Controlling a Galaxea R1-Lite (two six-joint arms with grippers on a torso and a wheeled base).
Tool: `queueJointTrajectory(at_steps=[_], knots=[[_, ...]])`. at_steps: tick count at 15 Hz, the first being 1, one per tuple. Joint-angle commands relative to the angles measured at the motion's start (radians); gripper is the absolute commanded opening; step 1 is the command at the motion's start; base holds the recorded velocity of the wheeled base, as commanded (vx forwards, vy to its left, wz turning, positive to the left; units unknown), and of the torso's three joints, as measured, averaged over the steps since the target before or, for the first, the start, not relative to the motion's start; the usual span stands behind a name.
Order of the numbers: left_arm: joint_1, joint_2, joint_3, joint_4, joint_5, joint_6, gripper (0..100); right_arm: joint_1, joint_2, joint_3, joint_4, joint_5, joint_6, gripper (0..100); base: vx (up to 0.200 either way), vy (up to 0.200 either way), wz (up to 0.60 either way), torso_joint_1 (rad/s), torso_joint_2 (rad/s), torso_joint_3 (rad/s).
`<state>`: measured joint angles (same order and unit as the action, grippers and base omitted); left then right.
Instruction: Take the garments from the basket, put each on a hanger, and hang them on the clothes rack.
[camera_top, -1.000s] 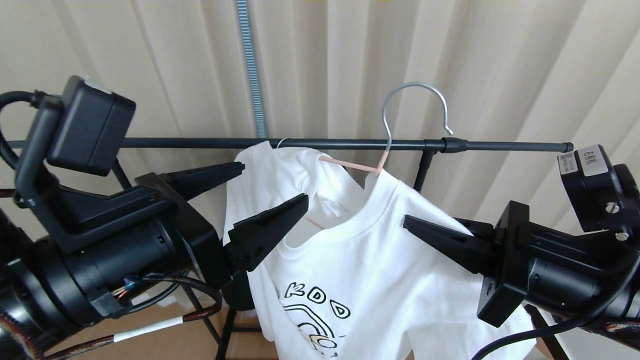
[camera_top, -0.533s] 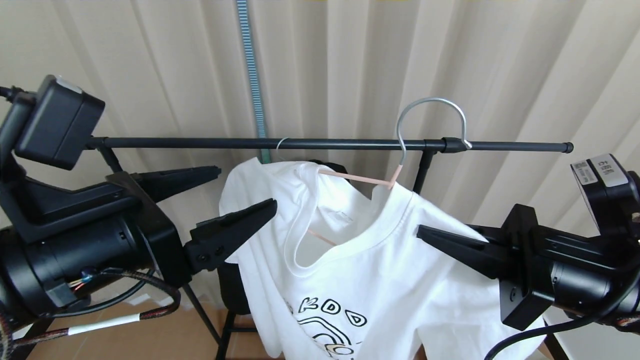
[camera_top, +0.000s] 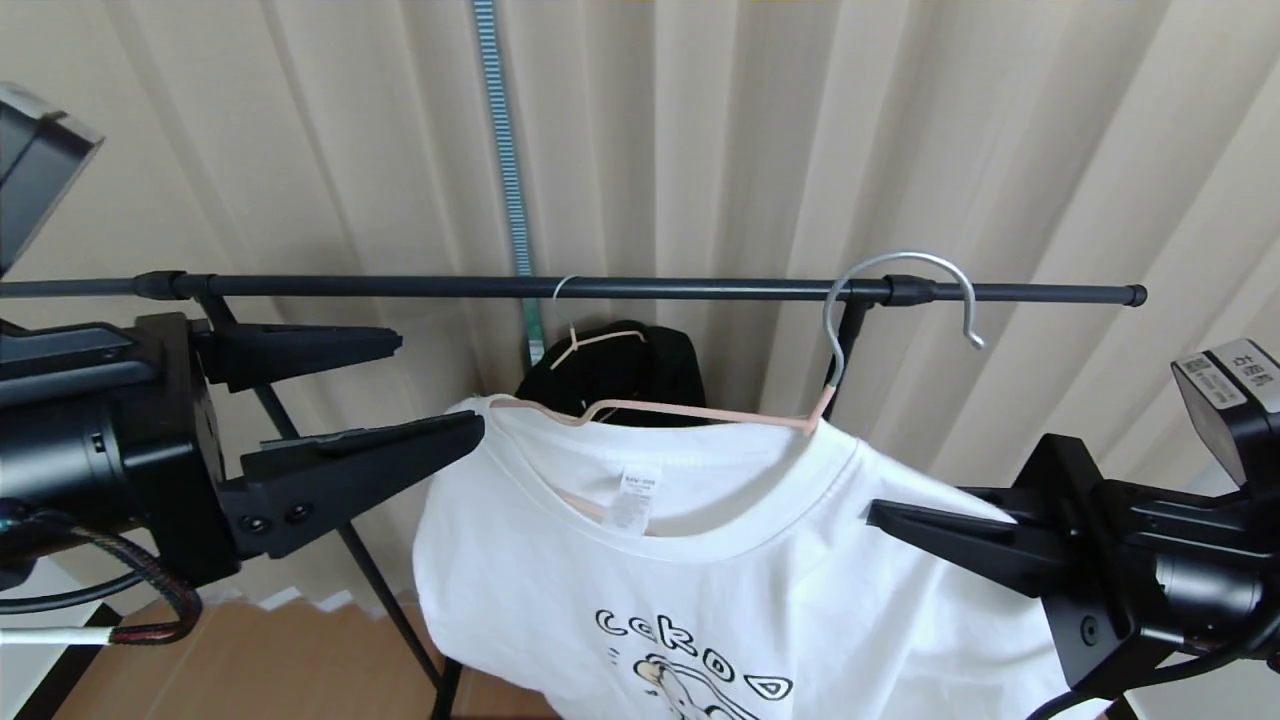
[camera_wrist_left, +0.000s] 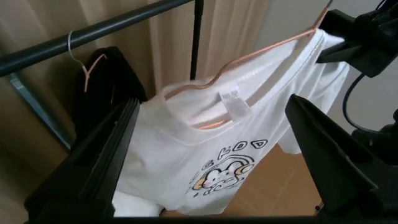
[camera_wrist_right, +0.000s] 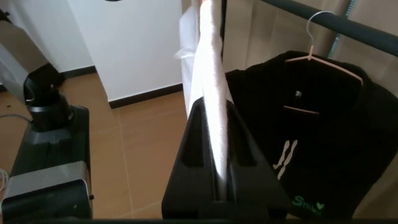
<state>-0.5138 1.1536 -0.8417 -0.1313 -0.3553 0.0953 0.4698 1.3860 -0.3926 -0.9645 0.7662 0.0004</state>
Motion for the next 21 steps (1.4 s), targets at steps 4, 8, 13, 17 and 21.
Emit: queueJointTrajectory(at_steps=[4,8,13,17,21], knots=[[0.066,-0.003,-0.013,0.154,-0.068,0.132,100,-0.028,-0.018,0.020,0.000,0.068,0.000,0,0.000,0.000,0.00,0.000,0.00,0.000],[0.120,0.006,-0.008,0.190,-0.096,0.216,100,-0.063,-0.028,0.024,0.001,0.131,-0.003,0,0.000,0.000,0.00,0.000,0.00,0.000],[0.023,0.009,0.016,0.185,0.139,0.147,100,-0.051,-0.024,0.003,0.001,-0.001,-0.007,0,0.000,0.000,0.00,0.000,0.00,0.000],[-0.160,0.103,-0.053,0.186,0.401,-0.006,100,0.013,-0.024,-0.006,0.001,-0.102,-0.007,0,0.000,0.000,0.00,0.000,0.00,0.000],[-0.226,0.248,-0.123,0.183,0.576,-0.154,100,0.052,-0.027,-0.020,0.001,-0.196,-0.007,0,0.000,0.000,0.00,0.000,0.00,0.000]])
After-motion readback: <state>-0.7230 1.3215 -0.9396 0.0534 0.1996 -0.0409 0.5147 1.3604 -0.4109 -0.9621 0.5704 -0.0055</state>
